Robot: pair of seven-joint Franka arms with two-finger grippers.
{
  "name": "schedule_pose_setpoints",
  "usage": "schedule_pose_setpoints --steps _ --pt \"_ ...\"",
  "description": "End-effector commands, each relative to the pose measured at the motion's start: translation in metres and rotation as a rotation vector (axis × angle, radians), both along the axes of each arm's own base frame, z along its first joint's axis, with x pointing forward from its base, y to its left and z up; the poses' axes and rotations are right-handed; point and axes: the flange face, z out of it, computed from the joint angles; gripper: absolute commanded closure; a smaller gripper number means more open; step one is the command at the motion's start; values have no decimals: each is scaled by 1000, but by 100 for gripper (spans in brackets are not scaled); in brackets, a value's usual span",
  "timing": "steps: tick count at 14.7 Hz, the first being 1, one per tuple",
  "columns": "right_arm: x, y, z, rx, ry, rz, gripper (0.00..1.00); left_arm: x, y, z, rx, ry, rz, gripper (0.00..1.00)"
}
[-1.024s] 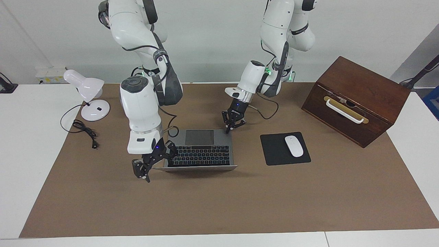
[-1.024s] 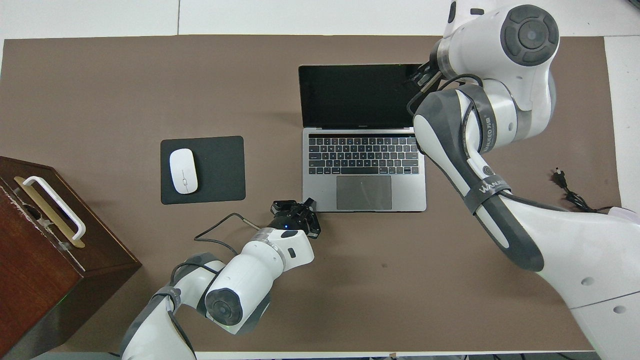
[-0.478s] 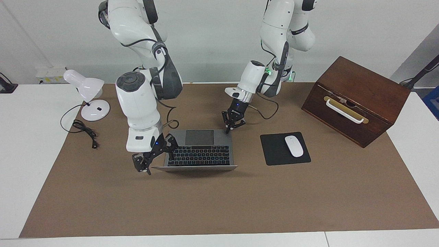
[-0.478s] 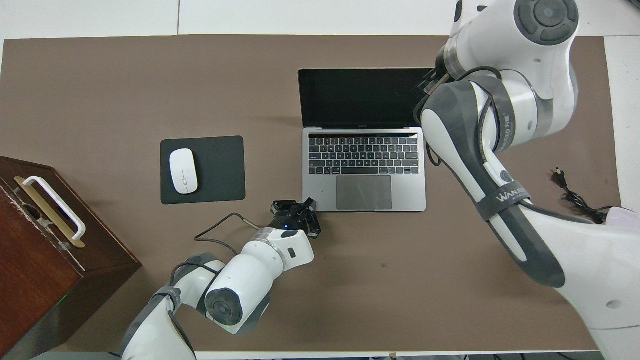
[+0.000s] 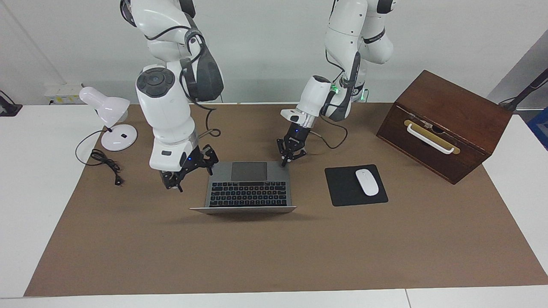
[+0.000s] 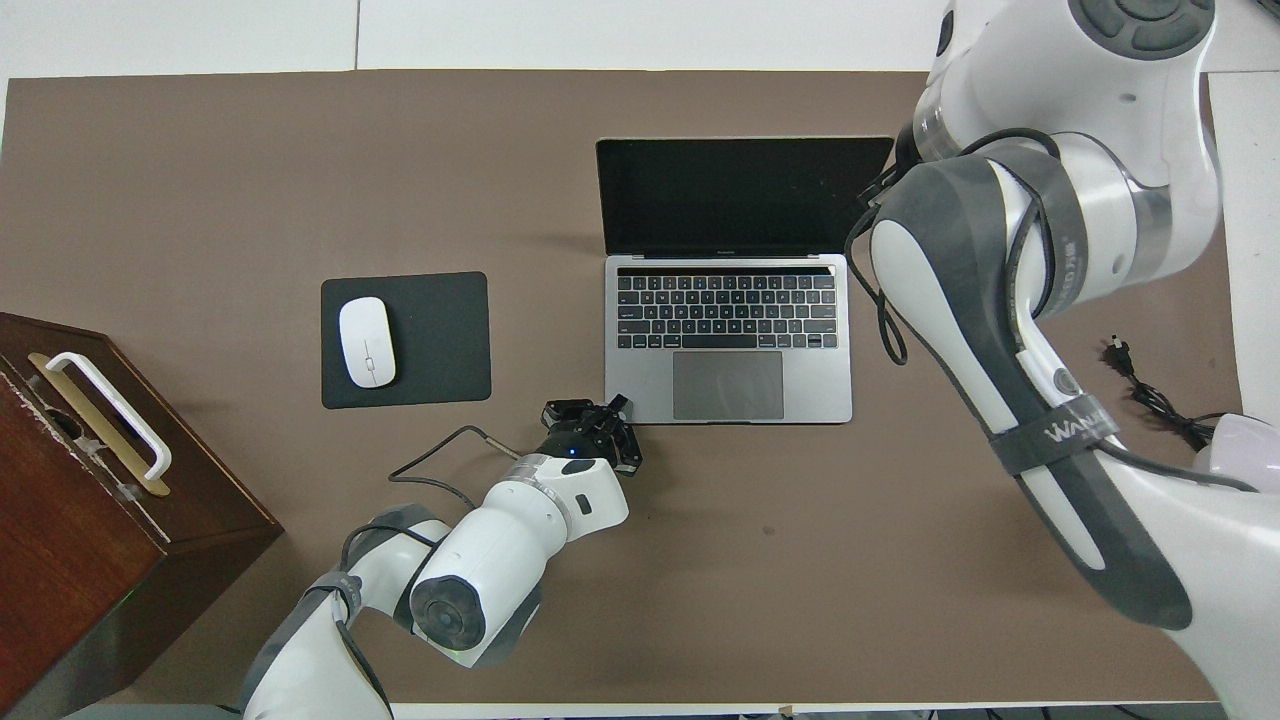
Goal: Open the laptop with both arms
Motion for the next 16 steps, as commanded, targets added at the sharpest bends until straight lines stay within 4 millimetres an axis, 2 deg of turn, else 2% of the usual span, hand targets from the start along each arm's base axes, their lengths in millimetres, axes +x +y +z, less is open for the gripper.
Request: schedule_pose_setpoints --steps 1,5,7,9,12,14,16 --pt "-34 -8 14 50 44 -116 0 5 -1 27 -61 -24 35 100" --pt "-70 -29 38 78 114 -277 0 11 8 44 -73 -15 64 100" --pt "-84 -34 55 69 136 -284 0 18 14 62 -53 20 79 100" --pt "-95 -55 69 61 159 -318 0 19 18 78 -35 51 83 100" --pt "-119 -70 90 42 204 -403 0 29 26 102 -1 107 99 100" --pt "-139 -71 95 34 220 -429 0 31 28 116 19 142 98 100" --pt "-149 -72 94 28 226 -458 0 36 37 131 33 165 110 100"
